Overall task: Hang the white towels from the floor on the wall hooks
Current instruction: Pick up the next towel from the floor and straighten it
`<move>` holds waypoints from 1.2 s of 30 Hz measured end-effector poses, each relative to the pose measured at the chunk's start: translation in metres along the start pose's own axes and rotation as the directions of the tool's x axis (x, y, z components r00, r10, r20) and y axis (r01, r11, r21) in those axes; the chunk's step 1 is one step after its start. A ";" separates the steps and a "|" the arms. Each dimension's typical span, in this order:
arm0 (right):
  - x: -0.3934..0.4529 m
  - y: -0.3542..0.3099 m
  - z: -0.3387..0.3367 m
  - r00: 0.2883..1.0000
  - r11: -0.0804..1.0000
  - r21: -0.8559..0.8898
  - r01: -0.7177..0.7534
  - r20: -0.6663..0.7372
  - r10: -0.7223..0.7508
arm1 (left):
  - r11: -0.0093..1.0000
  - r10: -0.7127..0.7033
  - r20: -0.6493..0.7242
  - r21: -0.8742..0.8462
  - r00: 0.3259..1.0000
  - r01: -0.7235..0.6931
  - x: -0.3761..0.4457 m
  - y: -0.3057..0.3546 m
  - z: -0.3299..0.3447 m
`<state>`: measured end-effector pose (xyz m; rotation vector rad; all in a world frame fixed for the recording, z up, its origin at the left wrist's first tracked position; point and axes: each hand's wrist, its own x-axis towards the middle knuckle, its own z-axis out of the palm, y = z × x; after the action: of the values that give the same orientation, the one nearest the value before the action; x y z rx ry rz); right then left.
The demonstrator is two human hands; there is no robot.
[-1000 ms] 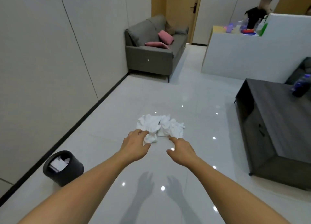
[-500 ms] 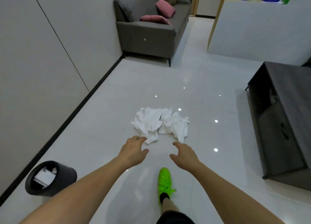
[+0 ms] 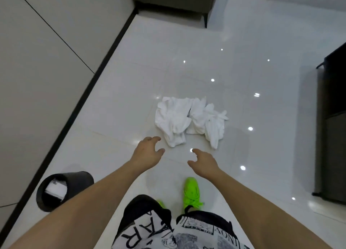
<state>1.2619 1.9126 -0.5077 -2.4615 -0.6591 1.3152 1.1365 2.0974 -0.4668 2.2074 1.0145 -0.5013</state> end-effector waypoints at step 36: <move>0.556 0.043 0.211 0.568 0.110 0.900 -0.422 0.168 0.806 | 0.963 0.017 0.536 0.219 0.844 -0.158 0.499 -0.240 0.192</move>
<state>1.3653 2.1658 -1.0377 -1.8472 1.1639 0.8763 1.2498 2.3446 -0.9859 2.1266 0.5673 -1.1810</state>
